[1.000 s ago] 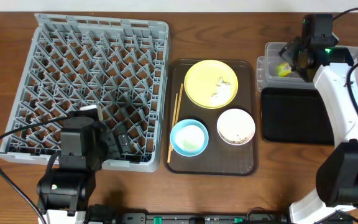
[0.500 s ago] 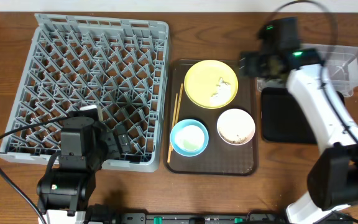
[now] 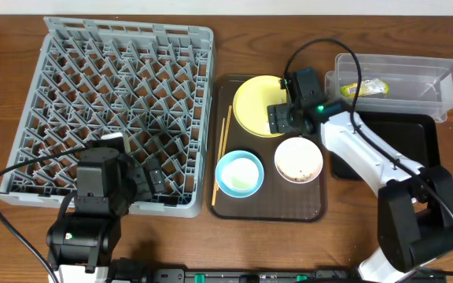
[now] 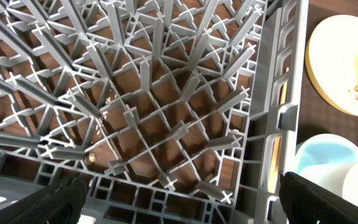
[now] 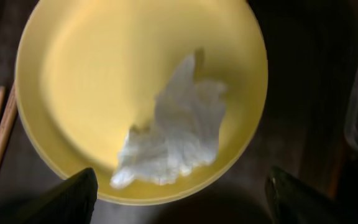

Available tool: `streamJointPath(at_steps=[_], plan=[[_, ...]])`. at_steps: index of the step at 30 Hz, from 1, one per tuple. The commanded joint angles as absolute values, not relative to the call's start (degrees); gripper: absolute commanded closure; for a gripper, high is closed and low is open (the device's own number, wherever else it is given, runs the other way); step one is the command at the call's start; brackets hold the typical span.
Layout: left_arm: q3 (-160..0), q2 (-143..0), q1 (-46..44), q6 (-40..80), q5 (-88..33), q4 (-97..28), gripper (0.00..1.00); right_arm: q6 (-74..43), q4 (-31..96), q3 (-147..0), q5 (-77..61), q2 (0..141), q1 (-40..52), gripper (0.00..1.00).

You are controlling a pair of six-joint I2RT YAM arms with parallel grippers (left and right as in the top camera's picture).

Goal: Sort waste into correct bins and load items into the dishwasher
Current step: 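Move the right gripper back to the yellow plate and grasp the white tissue, then carry the tissue right and release it into the clear bin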

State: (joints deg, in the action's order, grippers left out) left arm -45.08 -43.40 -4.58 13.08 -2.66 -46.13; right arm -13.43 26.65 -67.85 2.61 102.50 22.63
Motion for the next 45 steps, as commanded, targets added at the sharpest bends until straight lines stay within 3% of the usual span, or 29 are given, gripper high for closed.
streamJointPath(at_steps=[1, 20, 22, 25, 28, 36, 45], plan=[[-46.4, -43.4, -4.6, 12.1, -2.8, -46.3, 0.0, -15.9, 21.4, -64.5, 4.2, 102.5, 23.0, 0.16], [-46.4, -43.4, -4.6, 12.1, -2.7, -46.2, 0.01, -18.2, 11.0, -62.0, 1.9, 108.8, 23.1, 0.18], [-46.4, -43.4, -4.6, 12.1, -2.7, -46.2, 0.01, -18.2, 10.4, -62.1, 1.9, 108.7, 23.2, 0.27], [-46.4, -43.4, -4.6, 12.1, -2.7, -46.2, 0.01, -18.2, 10.0, -62.1, 1.8, 108.7, 23.2, 0.6], [-46.4, -43.4, -4.6, 12.1, -2.8, -46.2, 0.01, -18.2, 10.4, -62.1, 1.2, 108.0, 23.2, 0.81], [-46.4, -43.4, -4.6, 12.1, -2.8, -46.2, 0.01, -17.8, 10.9, -62.3, 6.0, 97.2, 21.3, 0.9], [-46.4, -43.4, -4.6, 12.1, -2.8, -46.2, 0.01, -17.8, 10.9, -62.2, 18.4, 86.0, 10.3, 0.97]])
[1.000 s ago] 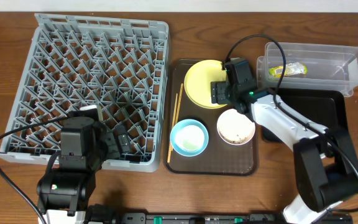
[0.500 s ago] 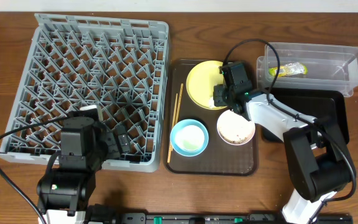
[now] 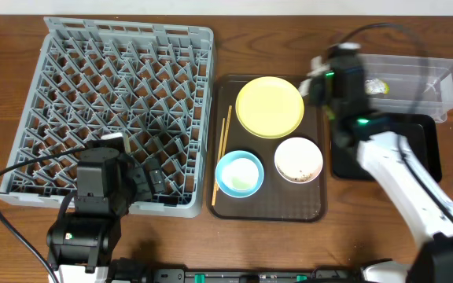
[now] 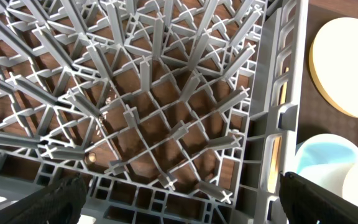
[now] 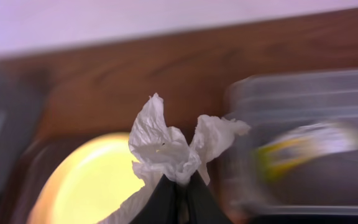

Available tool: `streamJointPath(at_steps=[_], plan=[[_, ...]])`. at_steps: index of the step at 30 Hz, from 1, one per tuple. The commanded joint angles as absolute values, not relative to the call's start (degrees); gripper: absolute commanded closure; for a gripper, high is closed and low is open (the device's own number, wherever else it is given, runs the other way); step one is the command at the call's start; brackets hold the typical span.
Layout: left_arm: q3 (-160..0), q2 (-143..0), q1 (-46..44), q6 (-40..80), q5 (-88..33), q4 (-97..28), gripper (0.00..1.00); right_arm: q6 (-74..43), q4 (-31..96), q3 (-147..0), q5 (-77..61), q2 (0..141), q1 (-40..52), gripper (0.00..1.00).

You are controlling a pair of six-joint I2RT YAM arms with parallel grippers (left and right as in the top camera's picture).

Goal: Sort waste into correct bins and load items into the dishwasher
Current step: 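Carry the tissue right and release it into the clear bin, then reach the right gripper to the pink bowl and grasp its rim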

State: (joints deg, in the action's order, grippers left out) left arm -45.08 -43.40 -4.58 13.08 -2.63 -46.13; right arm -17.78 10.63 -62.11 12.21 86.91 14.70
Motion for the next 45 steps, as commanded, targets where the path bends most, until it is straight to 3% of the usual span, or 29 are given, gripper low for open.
streamJointPath(at_steps=[1, 8, 11, 12, 13, 15, 21, 23, 25, 26, 29, 37, 45], plan=[[-46.4, -43.4, -4.6, 12.1, -2.8, -46.2, 0.0, -17.8, 11.0, -62.2, 18.4, 86.0, 8.4, 0.97], [-46.4, -43.4, -4.6, 12.1, -2.8, -46.2, 0.01, -18.9, 10.4, -62.2, 15.3, 88.8, -2.1, 0.89], [-46.4, -43.4, -4.6, 12.1, -2.8, -46.2, 0.01, -18.8, 9.9, -62.2, 14.0, 89.4, -4.1, 0.58], [-46.4, -43.4, -4.6, 12.1, -2.8, -46.2, 0.01, -18.8, 9.7, -62.2, 13.2, 89.4, -4.7, 0.44], [-46.4, -43.4, -4.6, 12.1, -2.8, -46.2, 0.01, -18.8, 9.6, -62.2, 12.6, 89.4, -5.1, 0.24], [-46.4, -43.4, -4.6, 12.1, -2.8, -46.2, 0.0, -17.6, 9.4, -62.2, 11.1, 89.3, -5.6, 0.14], [-46.4, -43.4, -4.6, 12.1, -2.8, -46.2, 0.01, -14.9, 11.5, -62.2, 0.4, 86.0, -5.3, 0.18], [-46.4, -43.4, -4.6, 12.1, -2.8, -46.2, 0.01, -14.9, 13.6, -62.2, -7.3, 83.8, -5.1, 0.28], [-46.4, -43.4, -4.6, 12.1, -2.8, -46.2, 0.01, -15.0, 17.6, -62.2, -15.0, 81.4, -5.1, 0.53], [-46.4, -43.4, -4.6, 12.1, -2.8, -46.2, 0.01, -15.0, 19.3, -62.2, -17.3, 80.6, -5.1, 0.57], [-46.4, -43.4, -4.6, 12.1, -2.7, -46.2, 0.01, -14.9, 28.2, -62.2, -20.7, 78.4, -4.2, 0.47], [-46.4, -43.4, -4.6, 12.1, -2.7, -46.2, 0.01, -5.6, 51.4, -62.2, -19.4, 76.0, 5.8, 0.44], [-46.4, -43.4, -4.6, 12.1, -2.8, -46.3, 0.01, -0.4, 55.3, -61.1, -8.9, 76.1, 21.7, 0.42]])
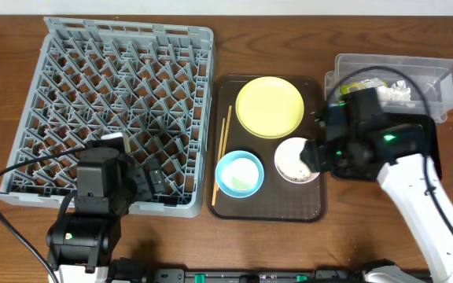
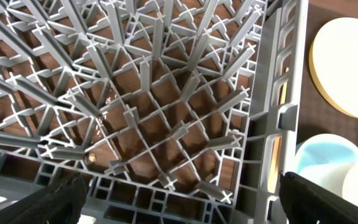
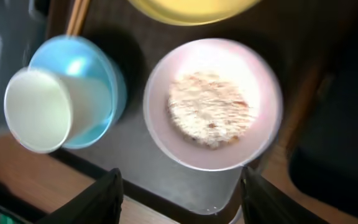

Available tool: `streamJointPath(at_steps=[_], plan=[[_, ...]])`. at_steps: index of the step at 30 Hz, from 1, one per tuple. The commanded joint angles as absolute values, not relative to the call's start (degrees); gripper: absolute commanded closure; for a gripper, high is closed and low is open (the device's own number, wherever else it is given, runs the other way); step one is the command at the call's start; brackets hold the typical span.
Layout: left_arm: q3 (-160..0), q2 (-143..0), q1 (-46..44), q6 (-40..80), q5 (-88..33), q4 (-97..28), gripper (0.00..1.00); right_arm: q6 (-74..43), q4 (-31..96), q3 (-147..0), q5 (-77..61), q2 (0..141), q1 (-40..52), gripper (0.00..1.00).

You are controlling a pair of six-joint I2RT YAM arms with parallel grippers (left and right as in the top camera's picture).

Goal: Sort waste into correct bins and load items into the dishwasher
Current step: 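Reach the right gripper to the pink bowl and grasp its rim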

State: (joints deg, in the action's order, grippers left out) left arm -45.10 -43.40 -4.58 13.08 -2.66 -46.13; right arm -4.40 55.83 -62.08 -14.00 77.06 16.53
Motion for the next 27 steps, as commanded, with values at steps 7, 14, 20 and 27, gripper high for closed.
streamJointPath(at_steps=[7, 14, 20, 27], plan=[[-46.4, -43.4, -4.6, 12.1, -2.8, -46.3, 0.01, -0.4, 45.3, -53.7, -7.1, 76.5, 30.1, 0.48], [-46.4, -43.4, -4.6, 12.1, -2.8, -46.3, 0.01, -3.2, 35.1, -45.5, -5.3, 77.6, 33.3, 0.55], [-46.4, -43.4, -4.6, 12.1, -2.8, -46.3, 0.01, -6.3, 28.6, -41.4, -2.9, 78.7, 33.4, 0.57], [-46.4, -43.4, -4.6, 12.1, -2.8, -46.3, 0.01, -6.3, 27.4, -41.0, -3.1, 80.7, 33.5, 0.59]])
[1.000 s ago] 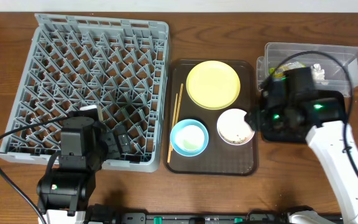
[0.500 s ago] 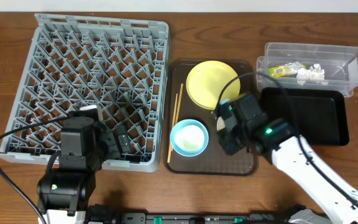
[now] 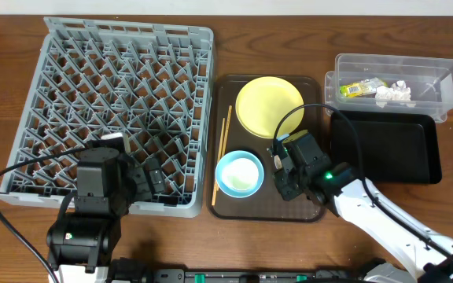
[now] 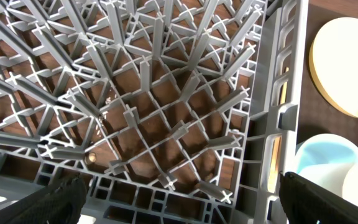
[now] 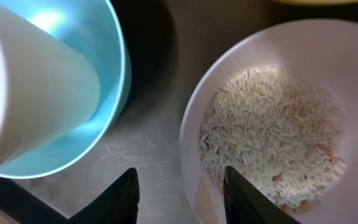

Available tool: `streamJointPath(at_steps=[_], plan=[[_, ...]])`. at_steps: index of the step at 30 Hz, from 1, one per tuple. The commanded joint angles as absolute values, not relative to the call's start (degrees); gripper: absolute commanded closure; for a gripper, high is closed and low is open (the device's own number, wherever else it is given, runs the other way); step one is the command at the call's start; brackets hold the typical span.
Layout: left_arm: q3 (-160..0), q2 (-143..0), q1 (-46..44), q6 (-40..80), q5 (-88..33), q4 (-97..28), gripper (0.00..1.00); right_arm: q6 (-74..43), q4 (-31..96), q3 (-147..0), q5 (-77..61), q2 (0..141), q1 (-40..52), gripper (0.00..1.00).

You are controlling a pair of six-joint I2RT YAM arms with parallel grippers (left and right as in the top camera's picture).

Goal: Sort waste into correct bins and load items into the dishwasher
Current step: 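Reach the right gripper to the pink bowl and grasp its rim, then lift the pink bowl over the black tray and tip out the rice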

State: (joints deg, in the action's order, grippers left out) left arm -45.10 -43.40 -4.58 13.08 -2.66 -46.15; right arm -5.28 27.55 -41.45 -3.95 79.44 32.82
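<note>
A pale pink bowl of rice [image 5: 278, 118] fills the right wrist view. My right gripper [image 5: 182, 199] is open and low over it, one finger [image 5: 122, 198] outside the rim on the tray and the other finger [image 5: 244, 200] inside over the rice. Overhead, the right gripper [image 3: 286, 170] covers that bowl. Beside it sits a blue bowl [image 3: 239, 174] holding a white cup [image 5: 30, 93]. Behind them, a bare yellow plate [image 3: 269, 107]. My left gripper [image 4: 179, 208] is open above the grey dish rack's [image 3: 53, 79] front right corner.
Chopsticks [image 3: 222, 149] lie along the left side of the brown tray [image 3: 258, 211]. A clear bin [image 3: 439, 72] at the back right holds a white napkin [image 3: 393, 92] and a yellow wrapper [image 3: 356, 90]. A black bin [image 3: 384, 149] sits in front of it.
My right gripper was open and higher above the rice bowl; now it is down close to it, straddling its rim. The right arm now reaches in from the front. The left arm is unchanged.
My right gripper hung open over a crumpled napkin on the yellow plate. Then it was shut on the napkin, raised near the clear bin. Then the napkin lay in that bin and the gripper was open above the rice bowl, where it now sits low.
</note>
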Motion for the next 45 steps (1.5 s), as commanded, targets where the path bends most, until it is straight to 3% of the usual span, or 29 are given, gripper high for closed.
streamJointPath(at_steps=[1, 7, 9, 11, 23, 37, 45], plan=[[-46.4, -43.4, -4.6, 12.1, -2.8, -46.3, 0.01, -6.3, 27.3, -41.0, -3.2, 81.6, 33.6, 0.6], [-46.4, -43.4, -4.6, 12.1, -2.8, -46.3, 0.01, -6.9, 26.2, -41.0, -3.3, 84.6, 34.7, 0.65], [-46.4, -43.4, -4.6, 12.1, -2.7, -46.3, 0.0, -6.9, 25.5, -41.0, -3.2, 84.5, 34.7, 0.69], [-46.4, -43.4, -4.6, 12.1, -2.8, -46.3, 0.01, -7.2, 25.1, -41.0, -3.2, 84.6, 34.7, 0.8], [-46.4, -43.4, -4.6, 12.1, -2.8, -46.5, 0.01, -10.7, 27.3, -41.0, 0.6, 84.6, 34.8, 0.98], [-46.4, -43.4, -4.6, 12.1, -2.8, -46.7, 0.01, -15.5, 34.0, -52.0, -0.5, 80.0, 32.8, 0.99], [-46.4, -43.4, -4.6, 12.1, -2.7, -46.7, 0.01, -18.7, 36.4, -56.4, -17.7, 75.2, 17.8, 0.99]])
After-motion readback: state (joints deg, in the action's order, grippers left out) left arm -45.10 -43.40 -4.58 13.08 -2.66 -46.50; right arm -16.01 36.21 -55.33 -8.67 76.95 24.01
